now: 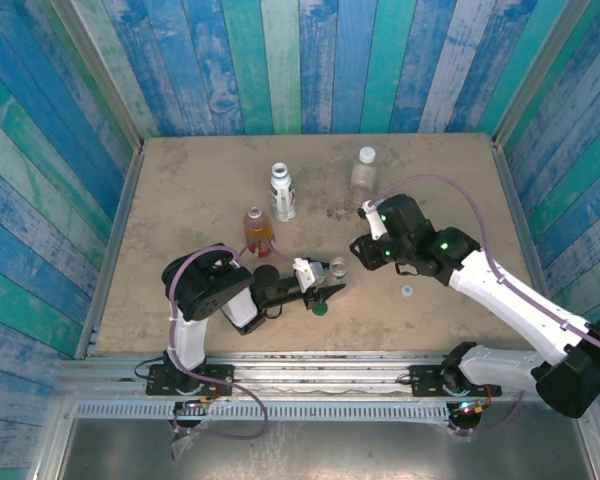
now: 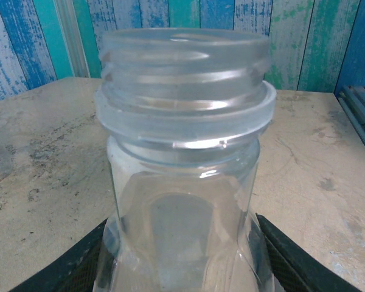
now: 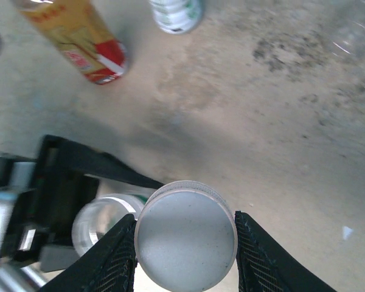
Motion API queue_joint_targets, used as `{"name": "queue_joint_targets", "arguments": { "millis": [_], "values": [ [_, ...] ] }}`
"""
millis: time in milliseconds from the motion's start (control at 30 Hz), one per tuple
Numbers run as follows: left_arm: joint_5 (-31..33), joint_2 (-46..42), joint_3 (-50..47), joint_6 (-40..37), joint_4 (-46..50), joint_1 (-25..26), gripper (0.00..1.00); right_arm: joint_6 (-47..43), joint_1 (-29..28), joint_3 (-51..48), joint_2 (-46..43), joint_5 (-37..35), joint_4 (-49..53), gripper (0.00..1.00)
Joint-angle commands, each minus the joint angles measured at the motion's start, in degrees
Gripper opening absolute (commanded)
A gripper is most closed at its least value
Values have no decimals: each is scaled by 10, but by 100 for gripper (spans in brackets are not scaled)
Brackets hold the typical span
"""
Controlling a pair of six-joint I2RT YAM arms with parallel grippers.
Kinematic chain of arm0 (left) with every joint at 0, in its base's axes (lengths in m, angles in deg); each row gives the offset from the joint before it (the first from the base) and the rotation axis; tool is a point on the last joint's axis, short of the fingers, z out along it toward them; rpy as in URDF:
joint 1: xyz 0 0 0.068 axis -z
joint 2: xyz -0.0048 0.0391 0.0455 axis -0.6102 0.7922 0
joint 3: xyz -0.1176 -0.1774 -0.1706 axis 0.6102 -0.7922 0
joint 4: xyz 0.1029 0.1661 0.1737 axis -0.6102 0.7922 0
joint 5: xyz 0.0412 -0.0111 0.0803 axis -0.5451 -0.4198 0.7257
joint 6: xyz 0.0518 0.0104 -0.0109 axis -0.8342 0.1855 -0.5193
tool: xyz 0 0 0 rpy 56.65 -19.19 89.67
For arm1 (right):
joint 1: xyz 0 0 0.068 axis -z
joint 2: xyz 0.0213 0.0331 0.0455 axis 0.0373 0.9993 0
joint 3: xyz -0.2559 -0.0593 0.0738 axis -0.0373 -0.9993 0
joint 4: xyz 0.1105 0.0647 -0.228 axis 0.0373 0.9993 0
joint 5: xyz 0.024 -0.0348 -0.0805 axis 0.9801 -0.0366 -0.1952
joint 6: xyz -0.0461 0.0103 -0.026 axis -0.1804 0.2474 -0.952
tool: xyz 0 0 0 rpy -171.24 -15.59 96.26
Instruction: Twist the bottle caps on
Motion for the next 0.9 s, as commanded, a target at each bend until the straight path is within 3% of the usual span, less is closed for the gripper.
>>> {"name": "queue_joint_targets", "arguments": {
  "millis": [0, 500, 867],
  "values": [
    [-8, -8, -4, -2, 30, 3, 55, 8, -21, 13, 11, 24, 28, 44],
    [-14, -19, 7, 6, 63, 3, 55, 4, -69, 18, 68, 8, 27, 44],
    [-13, -22, 16, 18, 80, 3, 54, -23, -93, 46, 104, -42, 75, 44]
  ]
}}
